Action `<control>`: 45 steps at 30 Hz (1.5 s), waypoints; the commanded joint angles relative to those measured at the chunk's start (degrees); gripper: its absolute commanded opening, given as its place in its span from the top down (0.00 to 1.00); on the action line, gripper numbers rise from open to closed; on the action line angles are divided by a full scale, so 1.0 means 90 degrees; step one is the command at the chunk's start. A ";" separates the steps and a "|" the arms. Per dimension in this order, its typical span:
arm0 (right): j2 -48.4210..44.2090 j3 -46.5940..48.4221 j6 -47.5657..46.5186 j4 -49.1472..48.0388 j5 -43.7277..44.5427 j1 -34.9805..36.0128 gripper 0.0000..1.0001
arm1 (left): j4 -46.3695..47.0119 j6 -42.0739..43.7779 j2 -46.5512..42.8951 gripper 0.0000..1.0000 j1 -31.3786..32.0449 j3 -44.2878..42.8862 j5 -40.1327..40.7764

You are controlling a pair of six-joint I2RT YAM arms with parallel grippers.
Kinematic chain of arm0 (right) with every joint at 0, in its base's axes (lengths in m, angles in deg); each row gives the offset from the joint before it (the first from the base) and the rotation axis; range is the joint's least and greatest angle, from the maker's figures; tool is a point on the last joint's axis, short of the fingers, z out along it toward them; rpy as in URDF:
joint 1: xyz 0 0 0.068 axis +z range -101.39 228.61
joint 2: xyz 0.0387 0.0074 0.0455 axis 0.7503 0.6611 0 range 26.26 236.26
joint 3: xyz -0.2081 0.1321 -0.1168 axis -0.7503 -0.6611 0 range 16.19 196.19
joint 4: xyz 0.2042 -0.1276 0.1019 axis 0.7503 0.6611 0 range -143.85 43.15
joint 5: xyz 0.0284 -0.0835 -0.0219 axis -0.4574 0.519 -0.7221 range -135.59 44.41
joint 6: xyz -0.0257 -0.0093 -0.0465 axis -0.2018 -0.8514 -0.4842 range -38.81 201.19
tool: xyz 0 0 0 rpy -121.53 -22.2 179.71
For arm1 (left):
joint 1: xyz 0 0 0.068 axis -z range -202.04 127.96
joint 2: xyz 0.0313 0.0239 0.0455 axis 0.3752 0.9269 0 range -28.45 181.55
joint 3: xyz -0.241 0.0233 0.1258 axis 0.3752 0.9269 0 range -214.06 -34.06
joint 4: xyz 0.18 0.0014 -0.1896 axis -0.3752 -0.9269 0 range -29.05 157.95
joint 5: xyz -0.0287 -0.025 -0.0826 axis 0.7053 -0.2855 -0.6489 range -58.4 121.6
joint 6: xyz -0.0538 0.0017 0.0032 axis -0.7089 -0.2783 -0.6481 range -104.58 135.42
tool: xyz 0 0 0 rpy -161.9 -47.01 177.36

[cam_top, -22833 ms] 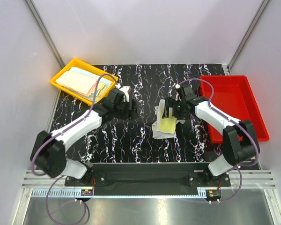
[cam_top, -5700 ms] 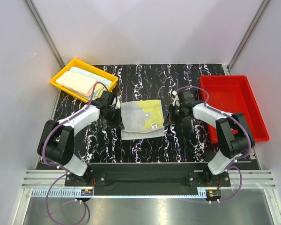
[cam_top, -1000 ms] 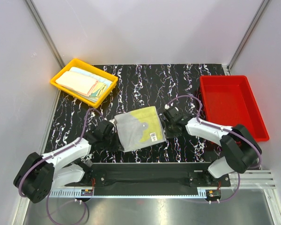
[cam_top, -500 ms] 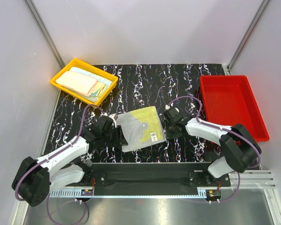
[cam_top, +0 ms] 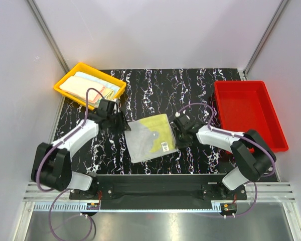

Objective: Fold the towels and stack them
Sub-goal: Fold the towel

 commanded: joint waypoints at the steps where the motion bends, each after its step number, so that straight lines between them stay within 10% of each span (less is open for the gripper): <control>1: -0.0044 -0.0220 0.0084 -0.0176 0.0268 0.0017 0.92 | 0.0223 0.0375 0.0670 0.55 -0.0134 -0.0539 -0.0074; 11: -0.0786 -0.0679 0.0415 0.0194 0.0697 0.0016 1.00 | 0.0107 0.0892 0.2175 0.55 -0.0154 -0.1408 0.0111; 18: -0.1069 -0.0104 0.0583 0.1014 0.0903 0.0007 0.72 | 0.0252 0.1059 0.2225 0.56 -0.0163 -0.1516 -0.0552; 29: -0.1041 0.0084 0.0591 0.0499 -0.0532 0.0017 0.79 | 0.0757 0.0747 0.1883 0.60 -0.0154 -0.1381 -0.1097; 45: -0.0581 -0.0757 0.1373 0.0937 0.1176 0.0017 0.80 | 0.1073 0.0658 0.2977 0.61 -0.0154 -0.1301 -0.1070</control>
